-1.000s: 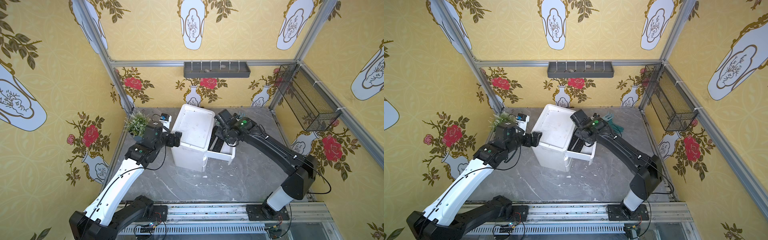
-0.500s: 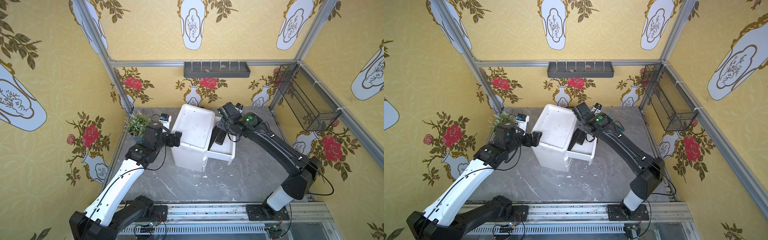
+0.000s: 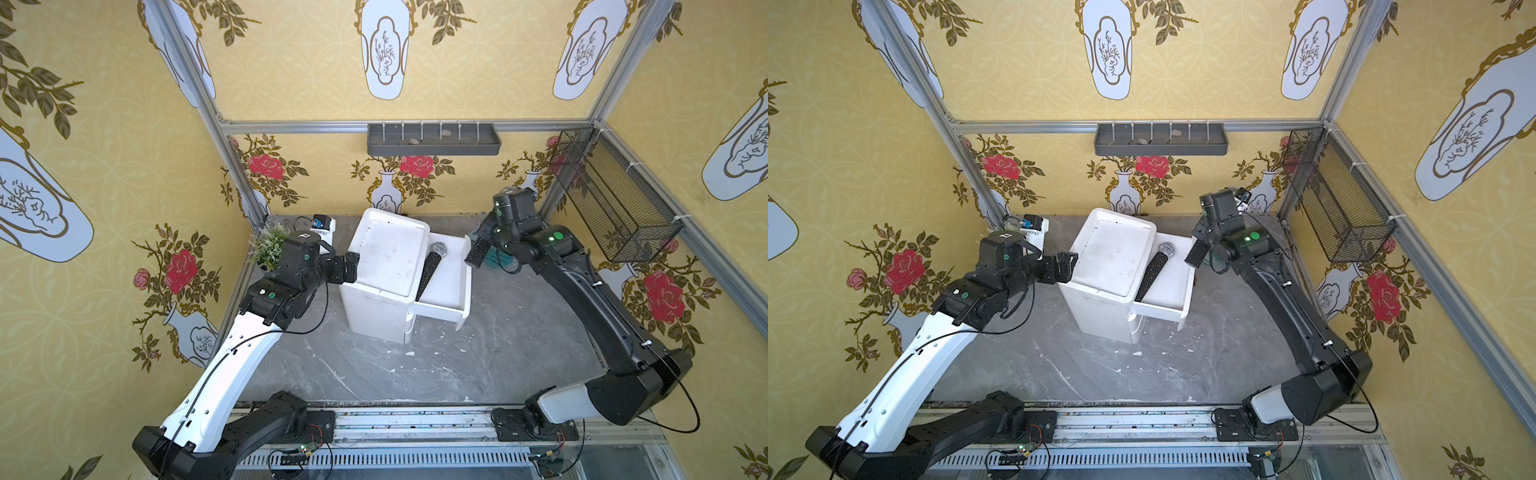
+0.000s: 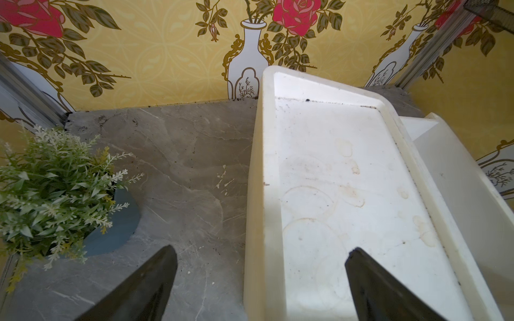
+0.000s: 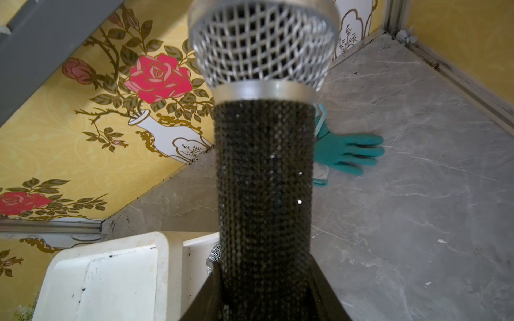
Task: Take the microphone out of the drawer
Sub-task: Pick up the microphone from the drawer, then place the microphone at the center of the board.
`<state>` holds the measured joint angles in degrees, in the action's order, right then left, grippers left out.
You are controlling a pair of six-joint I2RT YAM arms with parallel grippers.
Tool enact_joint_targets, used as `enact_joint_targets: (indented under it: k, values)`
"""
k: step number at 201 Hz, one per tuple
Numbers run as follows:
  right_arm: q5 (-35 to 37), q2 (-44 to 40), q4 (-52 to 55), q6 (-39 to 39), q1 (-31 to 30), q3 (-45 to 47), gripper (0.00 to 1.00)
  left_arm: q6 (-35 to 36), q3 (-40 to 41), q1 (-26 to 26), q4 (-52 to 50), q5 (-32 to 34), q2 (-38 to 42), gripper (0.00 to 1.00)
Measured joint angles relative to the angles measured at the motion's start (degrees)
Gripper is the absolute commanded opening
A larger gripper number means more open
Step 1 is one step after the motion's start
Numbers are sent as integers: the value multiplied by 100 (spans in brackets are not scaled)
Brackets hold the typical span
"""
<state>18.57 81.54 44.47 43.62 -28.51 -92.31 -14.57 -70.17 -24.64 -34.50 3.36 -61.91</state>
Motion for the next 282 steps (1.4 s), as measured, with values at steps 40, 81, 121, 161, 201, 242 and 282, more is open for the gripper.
enact_joint_targets:
  k: [40, 81, 121, 161, 201, 242, 282]
  values:
    - [-481, -835, -199, -354, 964, 835, 23, -468, -310, -2, -249, -614, -74, 100]
    - [-1576, -1591, -424, -896, 2037, 2039, 23, -903, -568, -85, -498, -824, -162, 100]
    - [-2601, -1808, -765, -1233, 2450, 3250, 23, -1132, -739, -389, -538, -837, -227, 100]
    - [-3335, -1508, -1327, -1537, 2481, 4046, 23, -1252, -863, -920, -540, -702, -531, 100]
    - [-3700, -769, -1777, -1823, 2455, 4328, 24, -1290, -1064, -1335, -671, -485, -796, 100]
    - [-3578, -20, -2048, -2210, 2074, 4177, 26, -1311, -1141, -1478, -750, -273, -804, 100]
    - [-2796, 922, -2203, -2468, 1204, 3849, 24, -1386, -1141, -1545, -881, -136, -824, 100]
